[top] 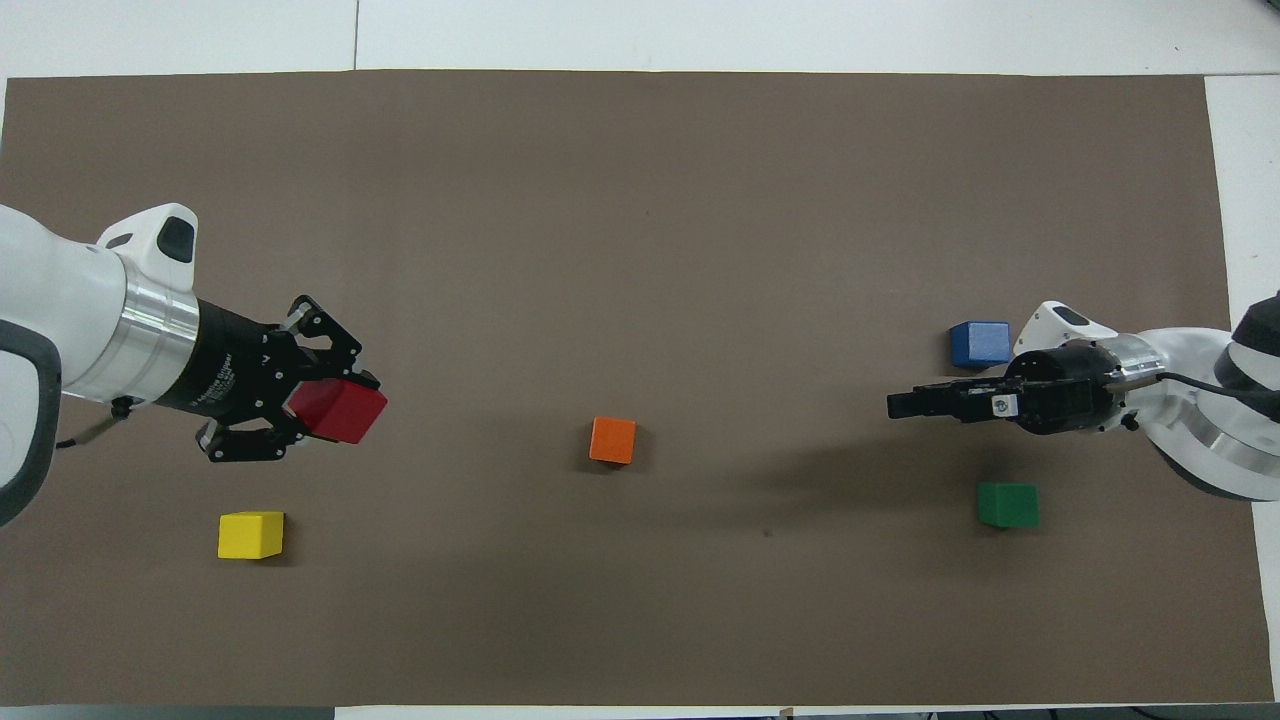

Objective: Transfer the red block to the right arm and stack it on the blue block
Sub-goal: 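Lift the red cube with the left gripper while the right gripper approaches, then grasp the red cube with the right gripper while the left gripper opens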

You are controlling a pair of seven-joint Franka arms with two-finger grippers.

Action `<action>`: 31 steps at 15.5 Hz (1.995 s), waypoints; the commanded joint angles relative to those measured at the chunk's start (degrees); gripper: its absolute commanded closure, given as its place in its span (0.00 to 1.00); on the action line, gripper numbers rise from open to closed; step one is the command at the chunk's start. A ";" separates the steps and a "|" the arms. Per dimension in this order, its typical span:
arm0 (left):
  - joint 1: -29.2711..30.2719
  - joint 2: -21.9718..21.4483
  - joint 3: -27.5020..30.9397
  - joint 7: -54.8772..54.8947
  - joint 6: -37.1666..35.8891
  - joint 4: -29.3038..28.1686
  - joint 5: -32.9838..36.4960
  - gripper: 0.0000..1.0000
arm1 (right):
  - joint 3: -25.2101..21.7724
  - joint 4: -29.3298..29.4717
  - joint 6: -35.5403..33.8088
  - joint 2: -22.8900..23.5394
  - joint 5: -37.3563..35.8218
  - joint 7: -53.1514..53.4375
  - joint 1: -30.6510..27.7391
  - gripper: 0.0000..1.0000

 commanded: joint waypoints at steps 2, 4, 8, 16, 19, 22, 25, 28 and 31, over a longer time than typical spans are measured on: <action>-1.53 -2.92 -9.19 -17.18 1.80 0.25 -3.79 1.00 | 0.37 -3.51 -7.16 1.11 10.40 -1.11 5.04 0.00; -1.53 -3.10 -12.54 -27.19 6.54 0.52 -9.04 1.00 | 0.37 -5.01 -10.50 2.87 16.21 -0.93 8.83 0.00; -1.61 -3.27 -17.37 -44.95 14.71 1.22 -17.51 1.00 | 3.34 -6.42 -13.76 3.66 21.58 1.35 10.16 0.00; -6.53 -4.41 -22.14 -64.15 27.83 -1.24 -17.60 1.00 | 4.85 -6.69 -18.08 7.53 27.29 1.26 16.83 0.00; -8.81 -5.12 -22.31 -66.95 33.34 -4.39 -17.51 1.00 | 4.85 -6.25 -16.94 7.80 31.51 1.00 20.08 0.00; -10.84 -5.12 -22.31 -66.18 35.12 -5.63 -17.25 1.00 | 4.94 -6.25 -16.76 7.71 32.67 0.91 21.33 0.00; -10.84 -5.12 -22.31 -66.17 35.39 -5.72 -17.07 1.00 | 4.85 -6.51 -16.58 7.62 32.67 0.82 21.41 0.07; -10.49 -5.12 -22.31 -66.44 35.30 -5.90 -17.07 1.00 | 4.85 -6.51 -15.80 7.53 31.97 -1.01 21.41 0.99; -10.23 -5.12 -22.22 -66.35 35.21 -6.07 -17.07 1.00 | 4.85 -6.68 -14.13 7.18 31.97 -3.92 23.26 1.00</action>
